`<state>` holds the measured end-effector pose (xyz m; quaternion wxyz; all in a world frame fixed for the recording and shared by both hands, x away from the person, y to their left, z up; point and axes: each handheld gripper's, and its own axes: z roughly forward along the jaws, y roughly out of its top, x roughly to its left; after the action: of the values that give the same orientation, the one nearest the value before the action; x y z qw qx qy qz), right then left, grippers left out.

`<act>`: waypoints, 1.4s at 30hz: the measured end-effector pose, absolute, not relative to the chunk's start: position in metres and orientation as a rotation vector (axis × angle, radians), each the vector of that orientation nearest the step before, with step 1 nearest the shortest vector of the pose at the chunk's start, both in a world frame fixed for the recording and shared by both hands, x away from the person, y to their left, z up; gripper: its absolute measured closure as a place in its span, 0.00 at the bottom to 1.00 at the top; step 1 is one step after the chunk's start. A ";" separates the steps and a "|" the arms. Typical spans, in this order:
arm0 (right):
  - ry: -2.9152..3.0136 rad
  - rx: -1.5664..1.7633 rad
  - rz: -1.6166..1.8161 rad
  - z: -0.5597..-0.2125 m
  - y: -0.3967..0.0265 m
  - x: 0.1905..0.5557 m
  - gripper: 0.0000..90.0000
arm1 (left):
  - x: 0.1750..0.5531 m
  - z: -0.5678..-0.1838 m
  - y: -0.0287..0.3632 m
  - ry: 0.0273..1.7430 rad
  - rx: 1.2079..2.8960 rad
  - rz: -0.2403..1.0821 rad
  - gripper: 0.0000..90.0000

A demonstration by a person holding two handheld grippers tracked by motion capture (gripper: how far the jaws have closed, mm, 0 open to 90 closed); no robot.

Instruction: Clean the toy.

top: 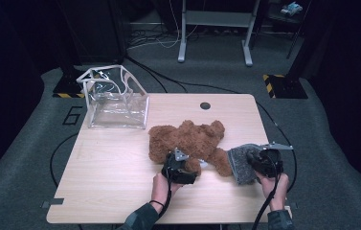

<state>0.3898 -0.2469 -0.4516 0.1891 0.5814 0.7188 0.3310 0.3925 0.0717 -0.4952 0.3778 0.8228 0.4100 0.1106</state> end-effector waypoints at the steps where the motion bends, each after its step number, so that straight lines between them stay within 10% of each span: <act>1: 2.021 1.635 0.931 -0.451 -0.247 0.390 0.87 | 0.391 -0.494 0.069 1.049 2.091 0.286 0.25; 11: 2.025 1.626 0.928 -0.452 -0.247 0.390 0.86 | 0.401 -0.506 0.050 1.140 2.069 0.308 0.27; 23: 2.024 1.623 0.934 -0.451 -0.248 0.389 0.86 | 0.405 -0.513 0.064 1.142 2.055 0.305 0.73; 36: 2.020 1.624 0.931 -0.451 -0.247 0.389 0.86 | 0.401 -0.506 0.107 1.124 2.124 0.302 0.73; 42: 2.022 1.628 0.935 -0.451 -0.245 0.390 0.86 | 0.394 -0.503 0.107 1.159 2.094 0.317 0.44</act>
<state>0.3901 -0.2447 -0.4511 0.1902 0.5793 0.7194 0.3327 0.3936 0.1067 -0.5034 0.3557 0.8106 0.4487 0.1228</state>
